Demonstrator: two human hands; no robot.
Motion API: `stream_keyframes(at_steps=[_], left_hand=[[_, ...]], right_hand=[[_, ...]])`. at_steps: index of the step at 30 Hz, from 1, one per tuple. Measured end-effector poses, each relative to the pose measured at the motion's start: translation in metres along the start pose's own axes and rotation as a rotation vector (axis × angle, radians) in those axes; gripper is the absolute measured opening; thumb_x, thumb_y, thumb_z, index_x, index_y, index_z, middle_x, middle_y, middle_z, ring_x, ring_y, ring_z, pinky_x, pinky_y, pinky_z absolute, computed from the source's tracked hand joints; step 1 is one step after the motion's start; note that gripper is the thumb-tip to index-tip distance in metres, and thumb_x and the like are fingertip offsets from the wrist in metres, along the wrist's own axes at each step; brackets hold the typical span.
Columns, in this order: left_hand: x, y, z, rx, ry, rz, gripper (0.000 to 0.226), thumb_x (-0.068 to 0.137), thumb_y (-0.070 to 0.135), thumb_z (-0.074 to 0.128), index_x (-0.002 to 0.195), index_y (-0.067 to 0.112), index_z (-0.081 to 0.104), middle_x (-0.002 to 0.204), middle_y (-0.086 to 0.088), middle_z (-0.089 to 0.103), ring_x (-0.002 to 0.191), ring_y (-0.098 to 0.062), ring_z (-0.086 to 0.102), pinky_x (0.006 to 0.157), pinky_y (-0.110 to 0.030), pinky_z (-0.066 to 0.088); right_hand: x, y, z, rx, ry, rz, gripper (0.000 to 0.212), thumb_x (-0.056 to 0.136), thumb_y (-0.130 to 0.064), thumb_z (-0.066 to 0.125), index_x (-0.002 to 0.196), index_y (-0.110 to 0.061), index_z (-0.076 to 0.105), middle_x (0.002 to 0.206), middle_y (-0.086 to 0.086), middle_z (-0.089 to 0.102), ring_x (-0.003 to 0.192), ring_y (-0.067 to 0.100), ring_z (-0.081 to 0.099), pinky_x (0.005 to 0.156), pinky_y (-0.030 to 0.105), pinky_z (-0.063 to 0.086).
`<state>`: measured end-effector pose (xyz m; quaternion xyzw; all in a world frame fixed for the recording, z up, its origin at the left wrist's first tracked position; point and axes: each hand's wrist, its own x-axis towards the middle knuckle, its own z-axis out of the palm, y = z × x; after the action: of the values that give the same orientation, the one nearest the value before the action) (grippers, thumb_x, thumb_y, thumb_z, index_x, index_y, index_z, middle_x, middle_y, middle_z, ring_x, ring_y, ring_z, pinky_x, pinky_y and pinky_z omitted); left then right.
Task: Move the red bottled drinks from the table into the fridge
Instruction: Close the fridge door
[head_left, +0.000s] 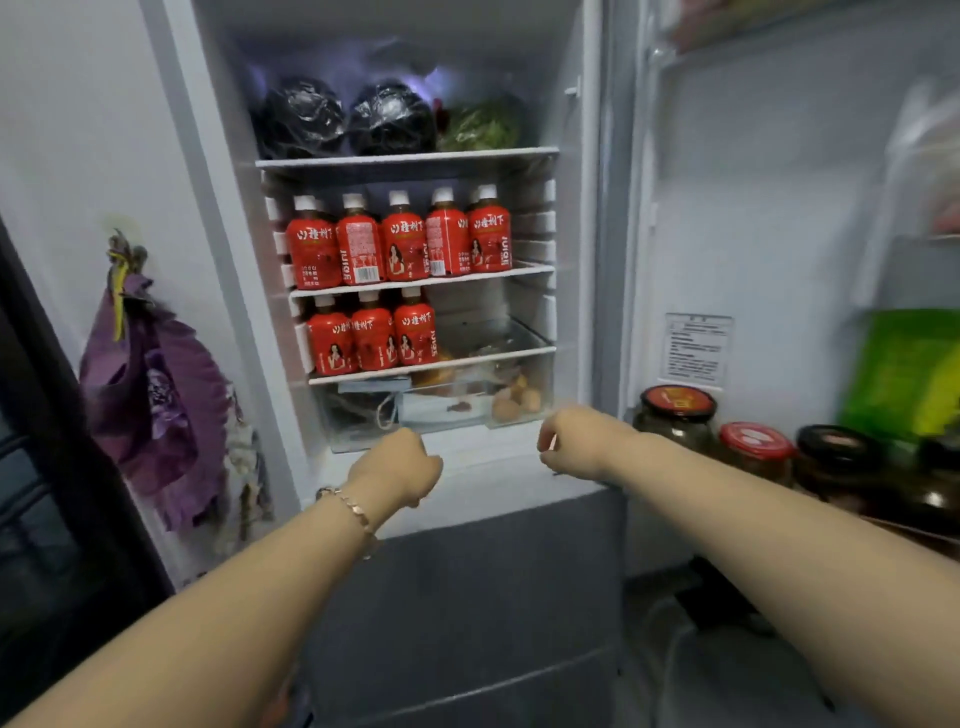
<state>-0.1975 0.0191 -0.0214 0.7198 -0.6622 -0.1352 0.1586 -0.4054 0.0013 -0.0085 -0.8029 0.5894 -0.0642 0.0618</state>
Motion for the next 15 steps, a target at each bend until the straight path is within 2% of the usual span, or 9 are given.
stream_keyframes(at_steps=[2,7,12,15], left_hand=[[-0.023,0.023,0.010,0.026,-0.035,0.061,0.026,0.084,0.016,0.042,0.065,0.009,0.059,0.074,-0.008,0.072,0.070,-0.021,0.070,0.079,-0.034,0.055],[-0.081,0.107,0.031,0.092,-0.044,0.227,0.019,0.085,0.021,0.044,0.069,0.014,0.052,0.096,-0.011,0.068,0.092,-0.030,0.063,0.074,-0.030,0.047],[-0.120,0.184,0.067,0.110,-0.017,0.349,0.017,0.086,0.025,0.046,0.080,0.013,0.056,0.103,-0.013,0.067,0.096,-0.031,0.061,0.072,-0.030,0.043],[-0.157,0.253,0.093,0.105,0.064,0.407,0.023,0.090,0.028,0.045,0.096,0.014,0.062,0.109,-0.009,0.065,0.103,-0.031,0.060,0.078,-0.032,0.044]], right_hand=[[-0.044,0.015,-0.007,-0.033,0.044,0.031,0.025,0.089,-0.025,0.053,0.109,-0.020,0.067,0.117,0.006,0.065,0.107,0.026,0.060,0.089,0.032,0.049],[-0.146,0.078,-0.031,-0.156,0.218,0.169,0.023,0.087,-0.024,0.049,0.102,-0.021,0.067,0.113,0.007,0.066,0.104,0.029,0.060,0.082,0.032,0.047],[-0.232,0.150,-0.058,-0.163,0.433,0.418,0.024,0.090,-0.023,0.047,0.098,-0.016,0.067,0.103,0.010,0.068,0.096,0.031,0.062,0.071,0.031,0.044],[-0.289,0.219,-0.077,-0.142,0.638,0.555,0.026,0.091,-0.025,0.046,0.100,-0.012,0.066,0.105,0.010,0.066,0.096,0.031,0.061,0.071,0.033,0.045]])
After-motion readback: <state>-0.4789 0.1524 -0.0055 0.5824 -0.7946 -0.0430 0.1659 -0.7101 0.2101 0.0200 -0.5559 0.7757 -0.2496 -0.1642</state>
